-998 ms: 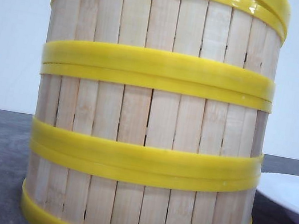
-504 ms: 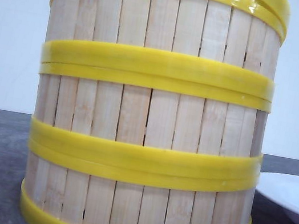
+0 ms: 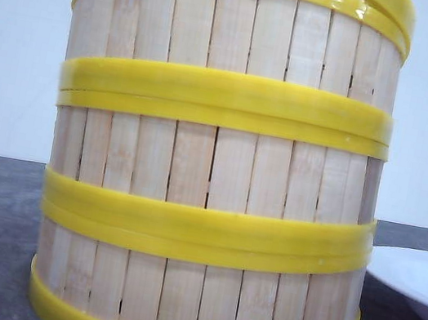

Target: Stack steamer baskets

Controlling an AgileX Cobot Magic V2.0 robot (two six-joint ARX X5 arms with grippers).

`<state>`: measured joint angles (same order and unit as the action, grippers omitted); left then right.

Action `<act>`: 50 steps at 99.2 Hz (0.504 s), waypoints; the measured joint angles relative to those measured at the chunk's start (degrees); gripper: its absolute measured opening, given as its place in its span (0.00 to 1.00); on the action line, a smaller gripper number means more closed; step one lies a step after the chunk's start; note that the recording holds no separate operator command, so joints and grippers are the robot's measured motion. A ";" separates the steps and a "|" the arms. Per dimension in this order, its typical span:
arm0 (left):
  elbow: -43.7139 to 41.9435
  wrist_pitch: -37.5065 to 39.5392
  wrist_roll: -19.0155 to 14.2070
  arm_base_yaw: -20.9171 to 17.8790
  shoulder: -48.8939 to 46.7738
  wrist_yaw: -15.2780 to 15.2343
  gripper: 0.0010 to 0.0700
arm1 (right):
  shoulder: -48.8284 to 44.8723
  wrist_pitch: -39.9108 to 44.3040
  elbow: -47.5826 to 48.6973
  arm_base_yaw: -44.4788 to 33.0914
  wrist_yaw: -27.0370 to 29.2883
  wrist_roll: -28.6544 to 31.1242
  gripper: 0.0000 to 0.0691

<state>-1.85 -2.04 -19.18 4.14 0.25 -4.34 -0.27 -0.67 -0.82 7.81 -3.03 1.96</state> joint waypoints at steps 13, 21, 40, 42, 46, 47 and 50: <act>0.00 0.02 -2.93 0.00 0.00 0.22 0.01 | 0.00 0.00 0.00 0.00 0.00 0.00 0.01; 0.00 0.02 -3.41 0.00 0.00 0.20 0.01 | 0.00 0.00 0.00 0.00 0.00 0.02 0.01; 0.00 0.02 -4.00 0.00 0.00 0.22 0.01 | 0.00 0.00 0.00 0.00 0.00 0.02 0.01; 0.00 0.02 -4.02 0.00 0.00 0.22 0.01 | 0.00 0.00 0.00 0.00 0.00 0.00 0.01; 0.00 0.02 -4.02 0.00 0.02 0.22 0.01 | 0.00 0.00 0.00 0.00 0.00 0.00 0.01; 0.00 0.02 -4.04 0.00 0.00 0.22 0.01 | 0.00 0.00 0.00 0.00 0.00 0.00 0.01; 0.00 0.02 -4.04 0.00 0.00 0.22 0.01 | 0.00 0.00 0.00 0.00 0.00 0.00 0.01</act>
<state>-1.85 -2.02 -23.22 4.14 0.25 -4.12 -0.27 -0.67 -0.82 7.81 -3.03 1.96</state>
